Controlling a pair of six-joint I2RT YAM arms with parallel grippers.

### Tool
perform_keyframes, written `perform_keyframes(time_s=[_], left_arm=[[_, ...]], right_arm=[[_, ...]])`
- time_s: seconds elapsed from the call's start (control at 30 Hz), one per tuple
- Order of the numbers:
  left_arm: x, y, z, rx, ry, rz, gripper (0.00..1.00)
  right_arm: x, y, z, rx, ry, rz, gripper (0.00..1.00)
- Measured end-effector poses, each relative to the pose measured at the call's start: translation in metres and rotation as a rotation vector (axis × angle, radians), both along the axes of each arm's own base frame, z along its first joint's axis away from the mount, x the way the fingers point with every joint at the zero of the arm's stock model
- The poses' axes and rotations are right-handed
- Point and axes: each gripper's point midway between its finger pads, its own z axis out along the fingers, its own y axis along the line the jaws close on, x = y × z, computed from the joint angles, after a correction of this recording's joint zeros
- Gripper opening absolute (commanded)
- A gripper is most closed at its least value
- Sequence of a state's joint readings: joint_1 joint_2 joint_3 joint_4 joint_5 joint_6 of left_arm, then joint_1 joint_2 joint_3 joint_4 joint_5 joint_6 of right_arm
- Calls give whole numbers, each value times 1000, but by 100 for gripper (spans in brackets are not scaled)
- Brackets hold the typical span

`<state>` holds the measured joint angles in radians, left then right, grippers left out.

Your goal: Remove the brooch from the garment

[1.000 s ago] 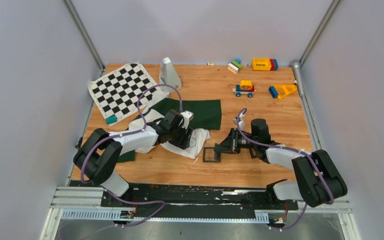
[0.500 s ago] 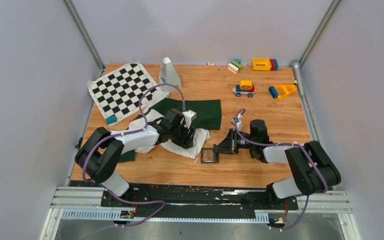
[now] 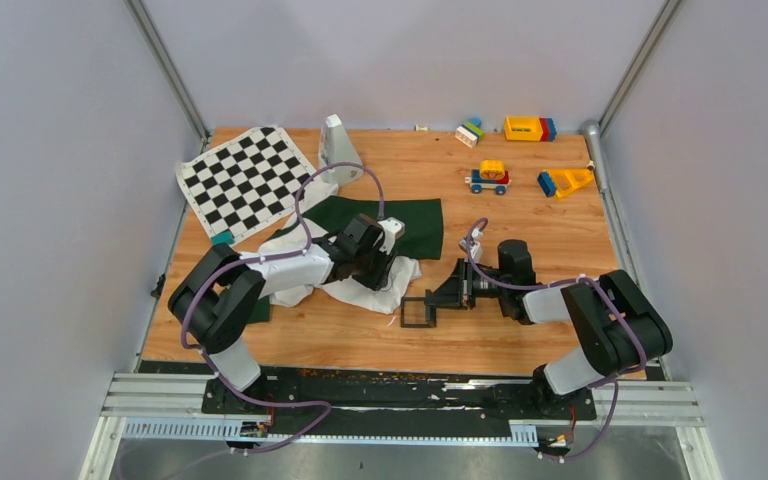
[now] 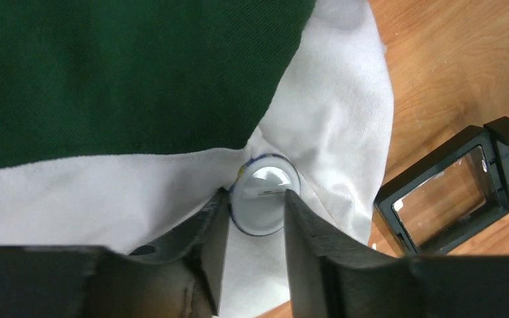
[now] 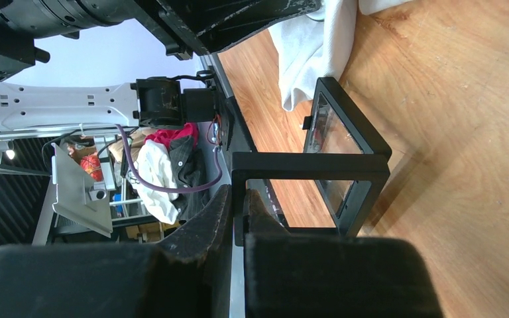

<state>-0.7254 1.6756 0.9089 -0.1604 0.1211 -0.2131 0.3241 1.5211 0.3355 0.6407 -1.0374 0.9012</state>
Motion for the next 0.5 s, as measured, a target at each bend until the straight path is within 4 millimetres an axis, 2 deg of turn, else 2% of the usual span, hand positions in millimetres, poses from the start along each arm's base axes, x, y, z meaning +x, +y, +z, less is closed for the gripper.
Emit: perform_keyframes(time_s=[0.1, 0.23, 0.4, 0.5], left_arm=[[-1, -4, -1, 25, -19, -17, 29], [1, -11, 6, 37, -59, -25, 27], [-3, -7, 15, 30, -87, -21, 13], [-8, -3, 25, 6, -104, -28, 11]], right_arm=[[0, 0, 1, 4, -4, 4, 0], [0, 0, 1, 5, -2, 4, 0], [0, 0, 1, 4, -1, 4, 0], [-1, 0, 0, 3, 0, 4, 0]])
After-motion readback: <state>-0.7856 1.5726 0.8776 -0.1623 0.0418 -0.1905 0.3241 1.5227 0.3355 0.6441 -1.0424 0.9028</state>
